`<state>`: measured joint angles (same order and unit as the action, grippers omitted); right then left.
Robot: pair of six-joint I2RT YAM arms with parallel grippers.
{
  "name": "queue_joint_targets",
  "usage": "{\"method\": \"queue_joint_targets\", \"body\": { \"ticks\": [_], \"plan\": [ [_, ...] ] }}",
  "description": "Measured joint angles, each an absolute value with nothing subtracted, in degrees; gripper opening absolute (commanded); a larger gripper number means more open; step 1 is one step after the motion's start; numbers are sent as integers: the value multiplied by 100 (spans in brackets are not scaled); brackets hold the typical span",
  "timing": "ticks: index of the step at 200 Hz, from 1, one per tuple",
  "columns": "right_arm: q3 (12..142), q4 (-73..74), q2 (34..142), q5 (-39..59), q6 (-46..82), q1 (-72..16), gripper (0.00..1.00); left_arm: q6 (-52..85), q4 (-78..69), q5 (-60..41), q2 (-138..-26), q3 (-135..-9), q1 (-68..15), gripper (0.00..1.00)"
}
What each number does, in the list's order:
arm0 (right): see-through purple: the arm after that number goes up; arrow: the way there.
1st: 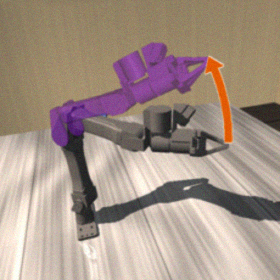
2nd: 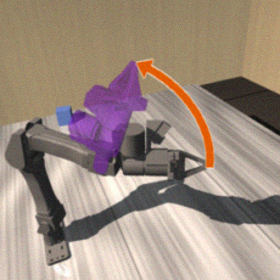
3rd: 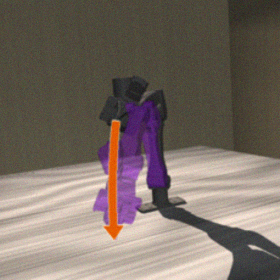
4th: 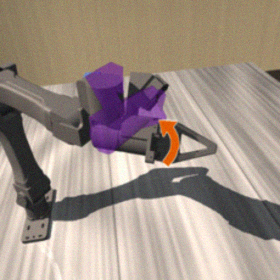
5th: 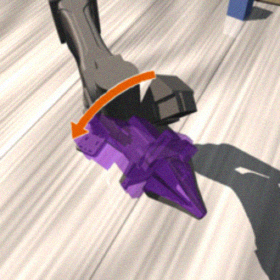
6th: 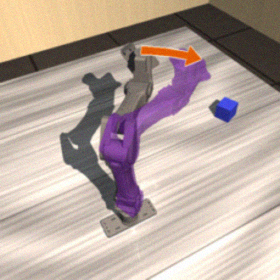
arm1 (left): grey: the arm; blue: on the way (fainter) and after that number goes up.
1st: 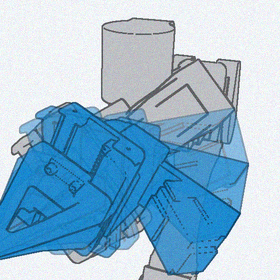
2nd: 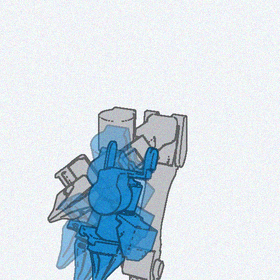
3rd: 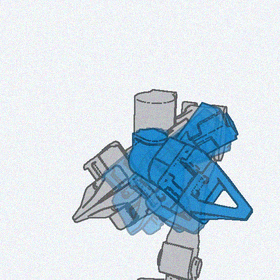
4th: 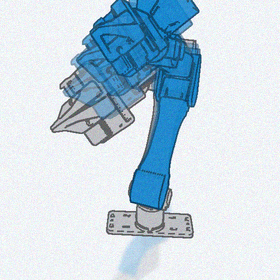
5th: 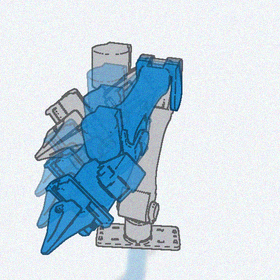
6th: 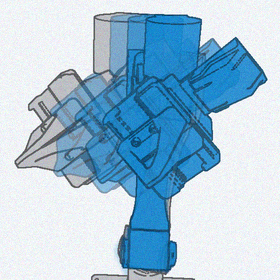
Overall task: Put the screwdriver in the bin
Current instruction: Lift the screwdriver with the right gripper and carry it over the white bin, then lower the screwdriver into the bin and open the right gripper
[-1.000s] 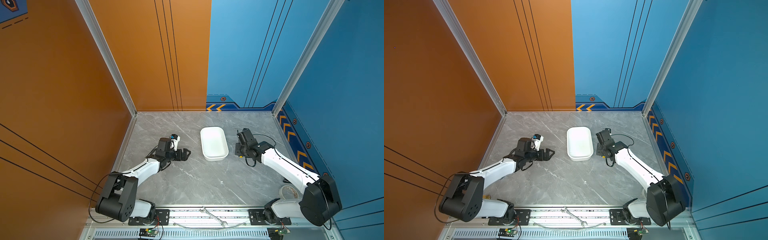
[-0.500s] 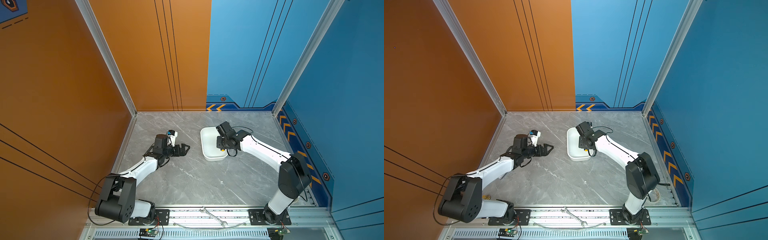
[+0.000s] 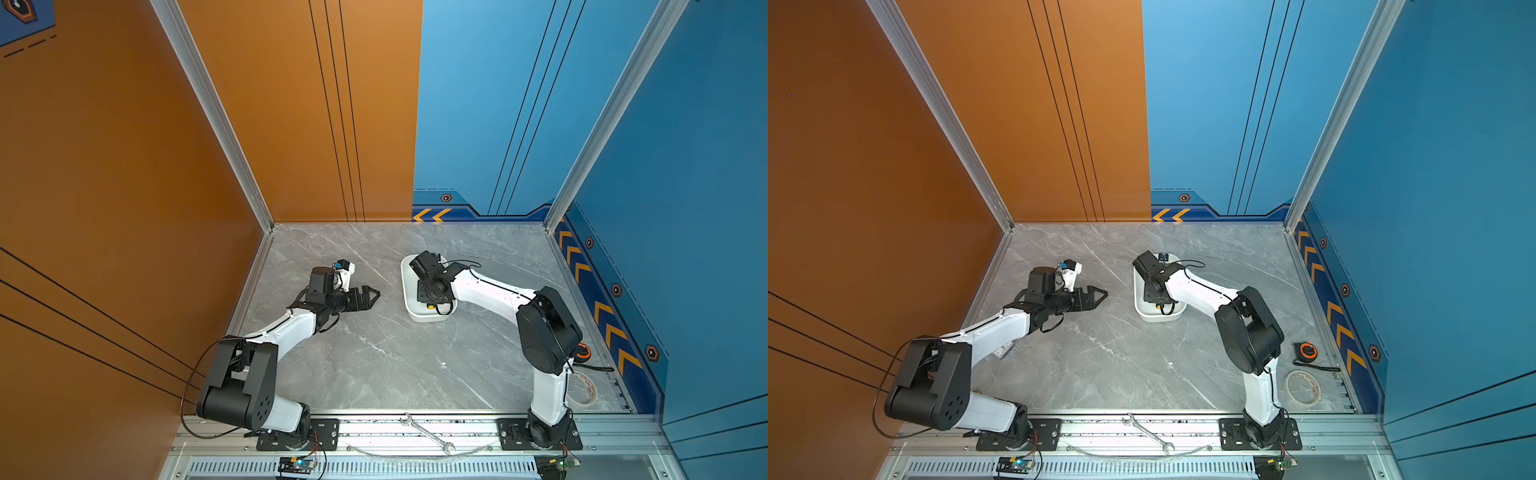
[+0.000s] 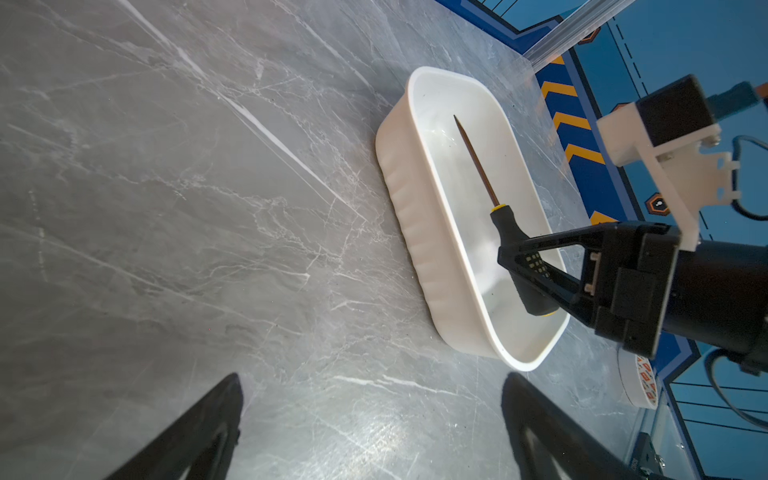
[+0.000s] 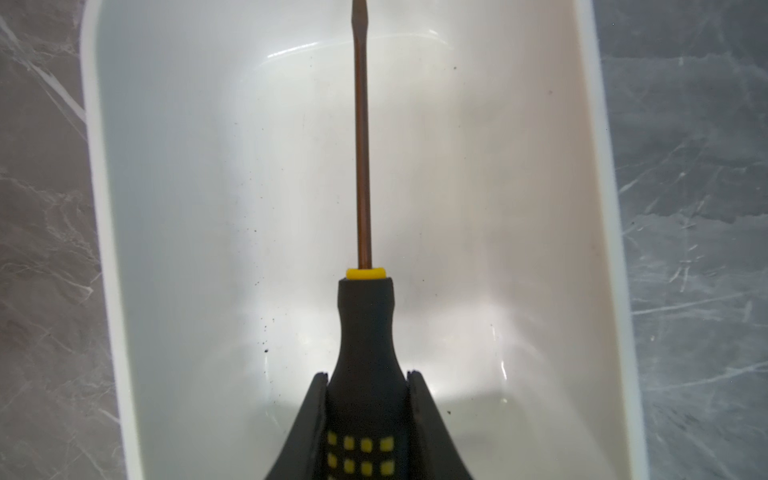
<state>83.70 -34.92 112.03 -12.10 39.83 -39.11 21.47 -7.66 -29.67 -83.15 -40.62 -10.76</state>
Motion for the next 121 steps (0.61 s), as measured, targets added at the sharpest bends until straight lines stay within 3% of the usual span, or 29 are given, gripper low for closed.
{"method": "queue_joint_targets", "body": {
  "ticks": [60, 75, 121],
  "plan": [
    [8429, -3494, 11480, -1236, 4077, -3922, 0, 2145, -766, -3009, -8320, -4075, -1048, 98],
    [8455, -3494, 11552, -1236, 4073, -3922, 10, 2139, -764, -3013, -8322, -4075, -1039, 98],
    [8512, -3494, 11736, -1232, 3975, -3922, 17, 2084, -740, -3017, -8326, -4075, -972, 98]
  ]
}}
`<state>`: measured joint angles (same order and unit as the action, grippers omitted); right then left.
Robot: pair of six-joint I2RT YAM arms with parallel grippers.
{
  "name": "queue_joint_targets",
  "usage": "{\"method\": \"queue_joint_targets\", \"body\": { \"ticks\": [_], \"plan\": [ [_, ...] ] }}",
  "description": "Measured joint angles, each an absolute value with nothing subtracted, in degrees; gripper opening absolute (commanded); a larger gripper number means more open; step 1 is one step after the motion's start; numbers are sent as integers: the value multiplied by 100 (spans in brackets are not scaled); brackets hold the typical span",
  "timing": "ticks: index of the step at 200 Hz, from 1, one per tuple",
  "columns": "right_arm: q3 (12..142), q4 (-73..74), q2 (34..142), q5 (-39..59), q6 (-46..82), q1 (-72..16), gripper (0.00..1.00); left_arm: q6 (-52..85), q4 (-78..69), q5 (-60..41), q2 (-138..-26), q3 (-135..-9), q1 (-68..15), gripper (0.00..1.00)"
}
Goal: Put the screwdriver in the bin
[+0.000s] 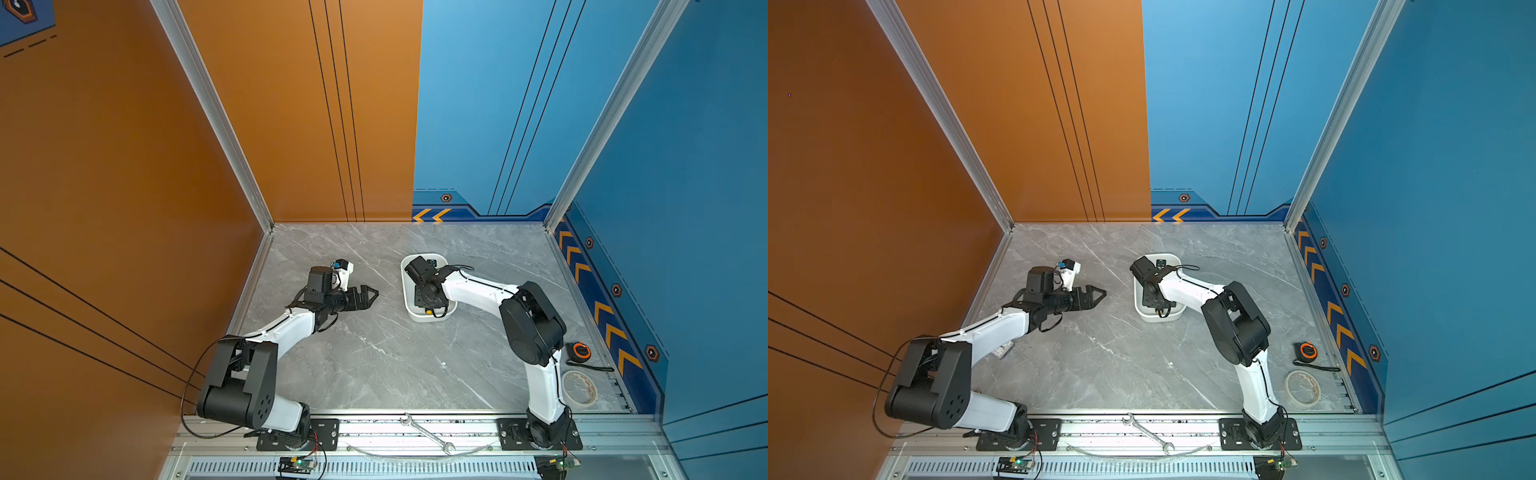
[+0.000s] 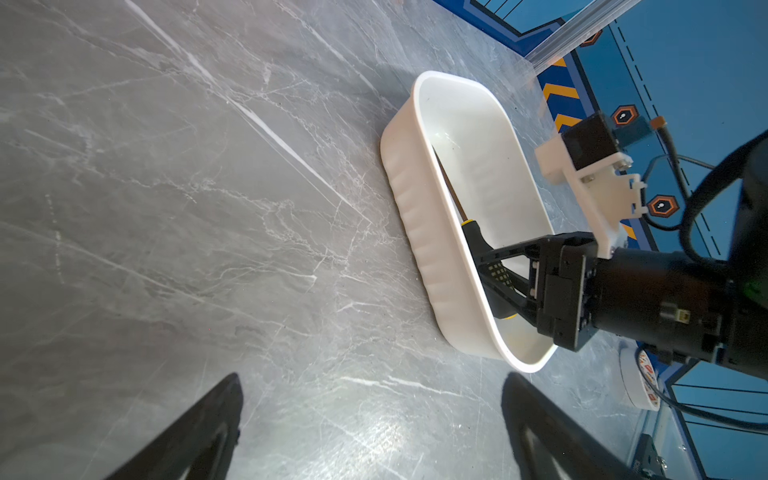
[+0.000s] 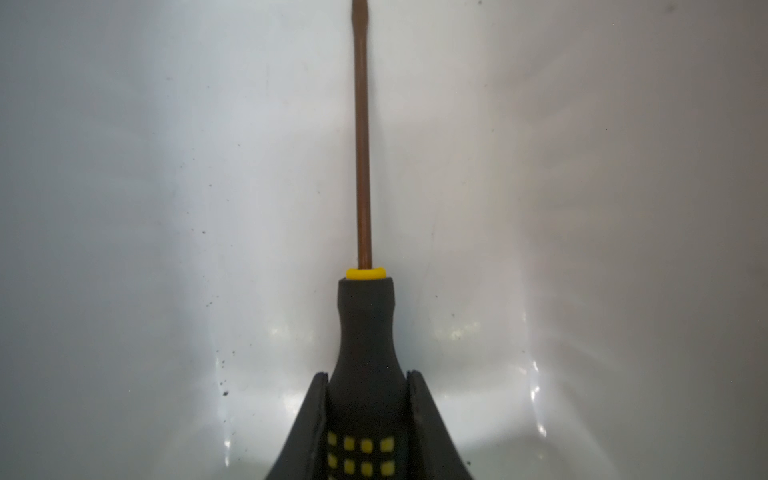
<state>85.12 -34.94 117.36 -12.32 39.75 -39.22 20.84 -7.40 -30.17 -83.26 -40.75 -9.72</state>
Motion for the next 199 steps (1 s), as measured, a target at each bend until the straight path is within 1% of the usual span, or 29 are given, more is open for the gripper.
{"method": "queue_joint_targets", "body": {
  "ticks": [16, 41, 59, 99, 117, 138, 163, 184, 199],
  "plan": [
    [8512, -3492, 11736, -1232, 3918, -3913, 23, 2082, -735, -3017, -8326, -4075, -945, 98],
    [8512, -3492, 11736, -1227, 3835, -3898, 43, 2080, -720, -3020, -8326, -4060, -902, 98],
    [8512, -3494, 11736, -1227, 3717, -3894, 52, 2040, -648, -3015, -8326, -4051, -871, 98],
    [8512, -3518, 11705, -1234, 3516, -3896, 60, 1883, -425, -2939, -8202, -4051, -814, 98],
    [8514, -3667, 11504, -1361, 3288, -3924, 63, 1820, -338, -2814, -8058, -4051, -755, 98],
    [8514, -3848, 10840, -1619, 2860, -3946, 66, 1763, -283, -2622, -7826, -4051, -644, 98],
    [8396, -3789, 9515, -2097, 2161, -3966, 69, 1682, -259, -2370, -7489, -4042, -467, 98],
    [7699, -3369, 8154, -2397, 1450, -3846, 70, 1518, -259, -2040, -7188, -3946, -357, 98],
    [6842, -2842, 7262, -2408, 913, -3430, 73, 1293, -320, -1682, -6914, -3763, -301, 98]
  ]
}}
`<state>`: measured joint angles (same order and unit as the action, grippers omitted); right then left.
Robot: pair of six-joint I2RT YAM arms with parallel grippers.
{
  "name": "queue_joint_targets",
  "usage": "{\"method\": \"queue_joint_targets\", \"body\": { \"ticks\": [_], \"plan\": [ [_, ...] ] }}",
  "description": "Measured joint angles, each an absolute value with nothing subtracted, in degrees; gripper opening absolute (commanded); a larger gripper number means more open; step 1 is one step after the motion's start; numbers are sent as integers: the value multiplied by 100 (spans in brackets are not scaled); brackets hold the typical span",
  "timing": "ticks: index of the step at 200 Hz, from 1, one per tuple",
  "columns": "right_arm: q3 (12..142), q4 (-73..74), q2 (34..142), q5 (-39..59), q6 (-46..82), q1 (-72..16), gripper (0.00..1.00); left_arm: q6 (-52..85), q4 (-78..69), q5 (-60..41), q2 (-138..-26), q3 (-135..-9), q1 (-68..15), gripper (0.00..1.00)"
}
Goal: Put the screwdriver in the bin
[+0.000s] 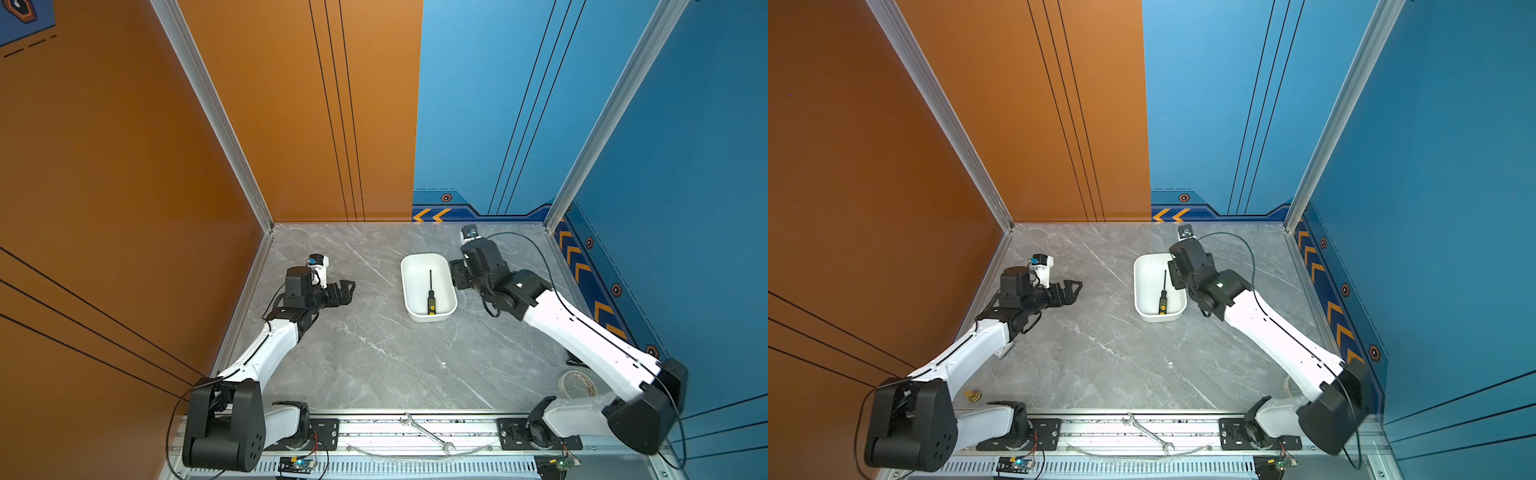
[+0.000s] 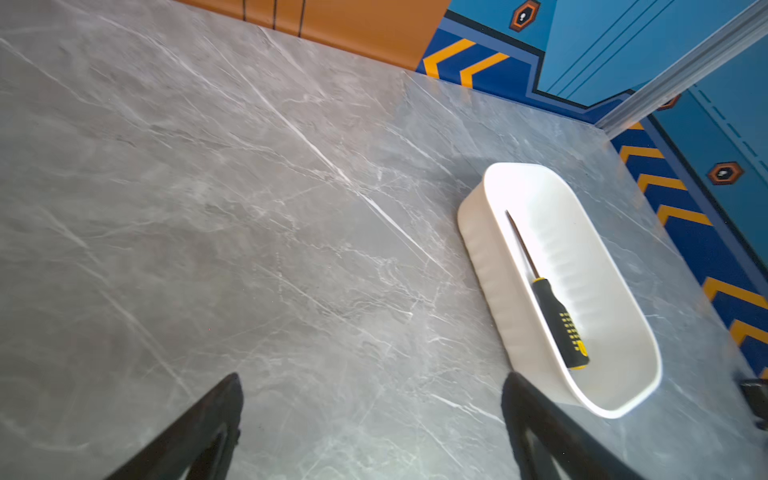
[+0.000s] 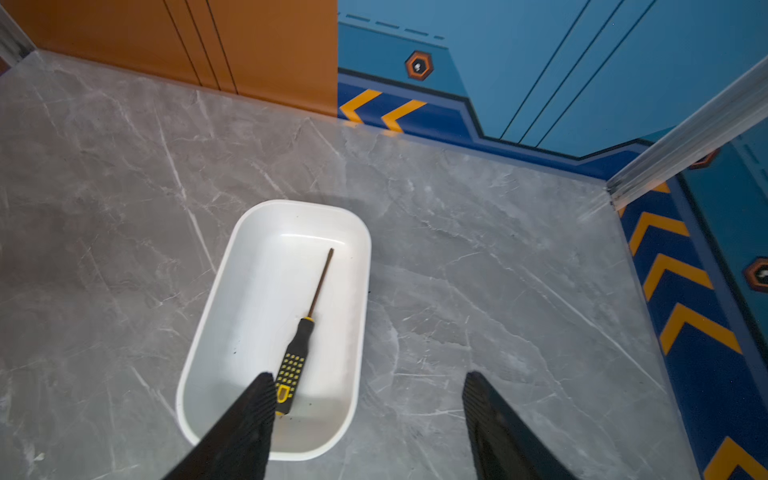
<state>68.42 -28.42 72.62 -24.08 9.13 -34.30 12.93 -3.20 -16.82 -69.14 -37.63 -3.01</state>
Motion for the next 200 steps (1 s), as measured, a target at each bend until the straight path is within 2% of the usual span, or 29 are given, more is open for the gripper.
{"method": "queue_joint_targets", "body": {
  "ticks": [13, 29, 52, 79, 140, 200],
  "plan": [
    [5846, -2169, 6608, -2261, 464, -2880, 82, 1072, -515, -1350, -6663, -3485, -274, 98],
    [4576, -1363, 6020, -2071, 84, -2226, 87, 819, -950, -1020, -6401, -3044, -222, 98],
    [3105, -314, 5601, -1774, -134, -1575, 88, 558, -1555, -545, -6267, -2499, -110, 98],
    [2209, 974, 5752, -1542, -132, -1072, 88, 233, -2060, -180, -6276, -2228, -14, 98],
    [1688, 3522, 7404, -1192, -156, -895, 87, -215, -3457, 27, -7061, -1946, 89, 98],
    [2027, 4499, 8313, -742, -145, -495, 87, -104, -4678, -327, -8130, -1920, 220, 98]
  ]
}}
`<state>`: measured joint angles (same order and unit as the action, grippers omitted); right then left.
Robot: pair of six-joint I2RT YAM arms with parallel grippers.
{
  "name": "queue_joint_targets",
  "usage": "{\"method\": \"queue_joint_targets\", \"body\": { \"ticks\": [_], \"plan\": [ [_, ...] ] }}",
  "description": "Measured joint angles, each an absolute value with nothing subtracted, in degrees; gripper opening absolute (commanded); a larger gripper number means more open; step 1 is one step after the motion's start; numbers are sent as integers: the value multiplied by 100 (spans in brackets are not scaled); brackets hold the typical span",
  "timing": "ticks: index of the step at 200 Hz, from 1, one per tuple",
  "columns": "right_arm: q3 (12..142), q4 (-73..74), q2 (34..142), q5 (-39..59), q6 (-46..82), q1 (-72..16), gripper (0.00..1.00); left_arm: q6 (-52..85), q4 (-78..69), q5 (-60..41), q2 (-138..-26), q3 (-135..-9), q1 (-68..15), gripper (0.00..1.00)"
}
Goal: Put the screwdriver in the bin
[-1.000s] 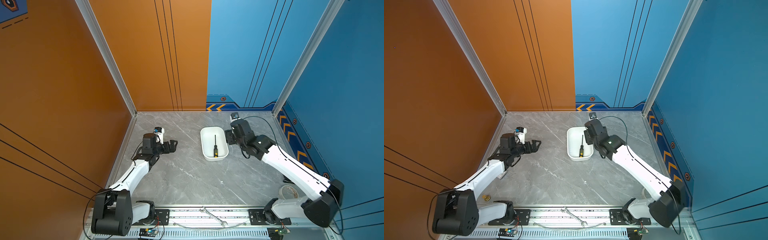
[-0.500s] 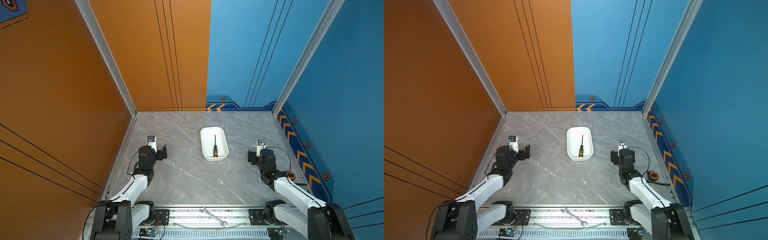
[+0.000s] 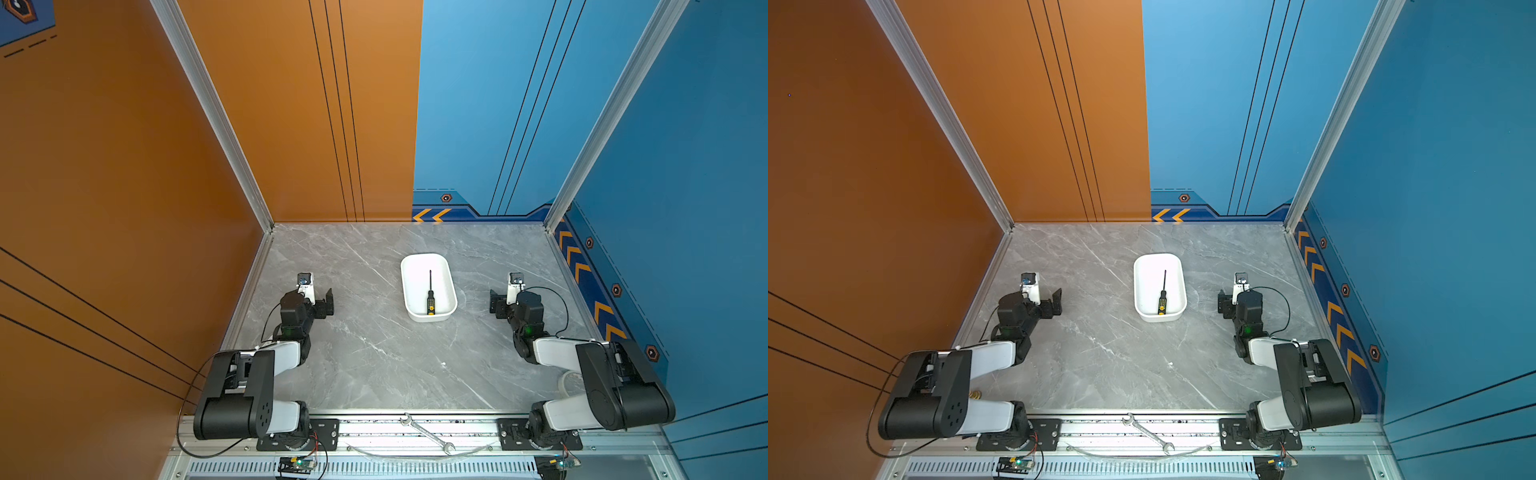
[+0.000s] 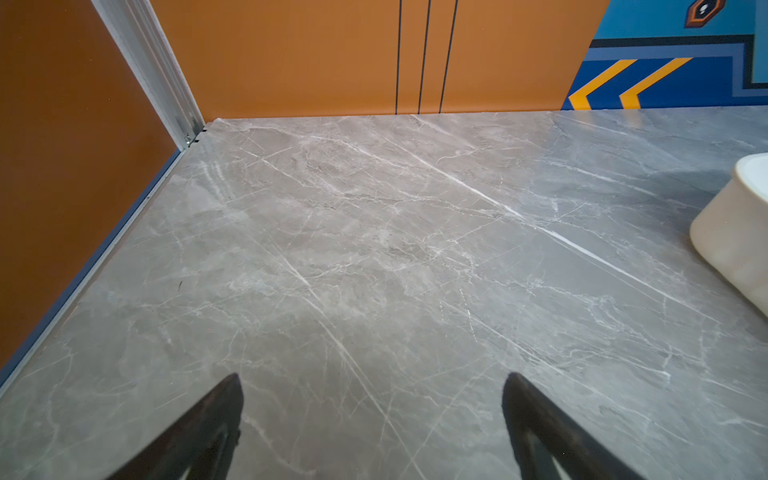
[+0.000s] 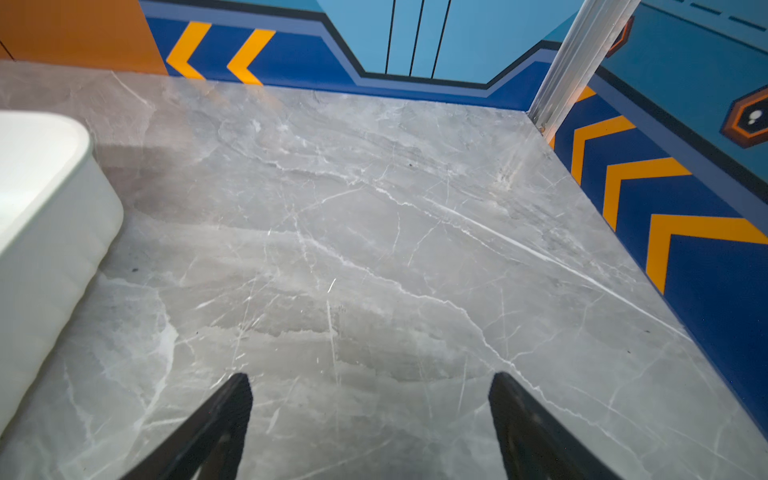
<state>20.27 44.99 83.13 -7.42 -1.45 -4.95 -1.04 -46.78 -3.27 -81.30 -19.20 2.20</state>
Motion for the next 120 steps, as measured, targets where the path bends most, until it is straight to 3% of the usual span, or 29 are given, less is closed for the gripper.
{"method": "queue_joint_targets", "body": {
  "ticks": [26, 64, 71, 120],
  "plan": [
    [1999, 5105, 8785, -451, 54, -108, 87, -106, -5190, -499, -8877, -1949, 220, 98],
    [2005, 5214, 8836, -255, 261, 40, 90, -43, -5336, -388, -8982, -1986, 213, 98],
    [2018, 5212, 8836, -252, 266, 32, 100, -40, -5341, -360, -8982, -2001, 213, 98],
    [2034, 5212, 8836, -250, 301, -3, 100, -40, -5358, -283, -8982, -2025, 183, 98]
  ]
}}
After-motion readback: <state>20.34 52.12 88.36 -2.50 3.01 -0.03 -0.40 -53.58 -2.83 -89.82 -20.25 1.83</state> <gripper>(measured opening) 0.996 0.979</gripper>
